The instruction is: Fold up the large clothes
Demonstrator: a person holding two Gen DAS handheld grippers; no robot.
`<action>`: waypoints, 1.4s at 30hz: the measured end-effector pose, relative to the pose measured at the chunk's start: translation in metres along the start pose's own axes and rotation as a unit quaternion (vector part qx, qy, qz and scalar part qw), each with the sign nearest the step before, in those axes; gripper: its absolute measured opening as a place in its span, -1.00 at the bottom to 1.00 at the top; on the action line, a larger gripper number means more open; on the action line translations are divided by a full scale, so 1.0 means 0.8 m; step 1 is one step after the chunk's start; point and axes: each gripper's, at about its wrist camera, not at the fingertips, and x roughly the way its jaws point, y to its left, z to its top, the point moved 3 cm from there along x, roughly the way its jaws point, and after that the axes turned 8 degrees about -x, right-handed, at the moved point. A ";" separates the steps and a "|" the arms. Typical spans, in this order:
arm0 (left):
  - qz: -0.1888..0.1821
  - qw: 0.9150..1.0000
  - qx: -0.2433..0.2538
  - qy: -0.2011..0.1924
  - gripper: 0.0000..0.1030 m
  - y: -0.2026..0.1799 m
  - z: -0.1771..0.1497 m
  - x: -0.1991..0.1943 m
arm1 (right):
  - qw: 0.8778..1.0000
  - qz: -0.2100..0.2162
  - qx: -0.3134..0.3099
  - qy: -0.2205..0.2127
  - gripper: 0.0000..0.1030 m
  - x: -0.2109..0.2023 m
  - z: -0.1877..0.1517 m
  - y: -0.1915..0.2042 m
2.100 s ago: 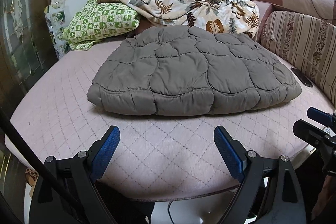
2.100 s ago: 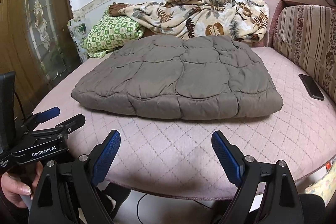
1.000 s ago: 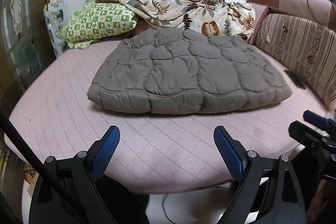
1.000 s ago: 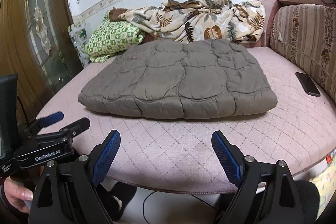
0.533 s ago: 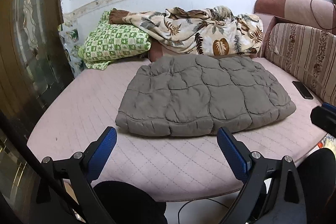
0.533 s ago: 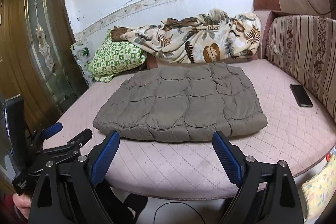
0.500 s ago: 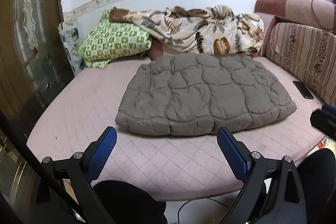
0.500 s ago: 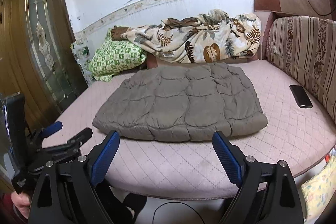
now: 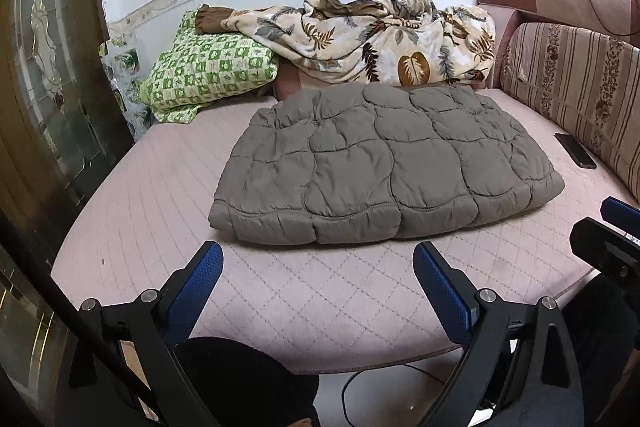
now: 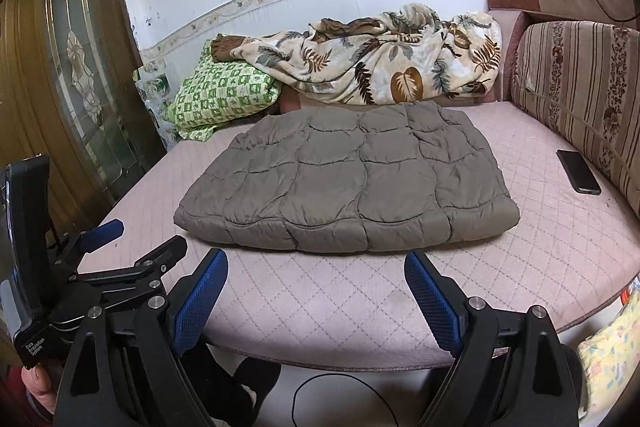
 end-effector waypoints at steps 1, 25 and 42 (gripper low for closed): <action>0.001 1.000 0.000 0.004 0.86 0.001 -0.001 0.002 | 1.000 0.000 0.000 0.001 0.80 0.001 0.001 0.000; 0.004 1.000 0.000 0.015 0.86 0.009 -0.010 0.015 | 1.000 0.000 -0.005 0.016 0.80 0.017 -0.002 0.000; 0.003 1.000 0.003 0.018 0.86 0.004 -0.011 0.016 | 1.000 0.000 -0.005 0.020 0.80 0.019 -0.001 -0.002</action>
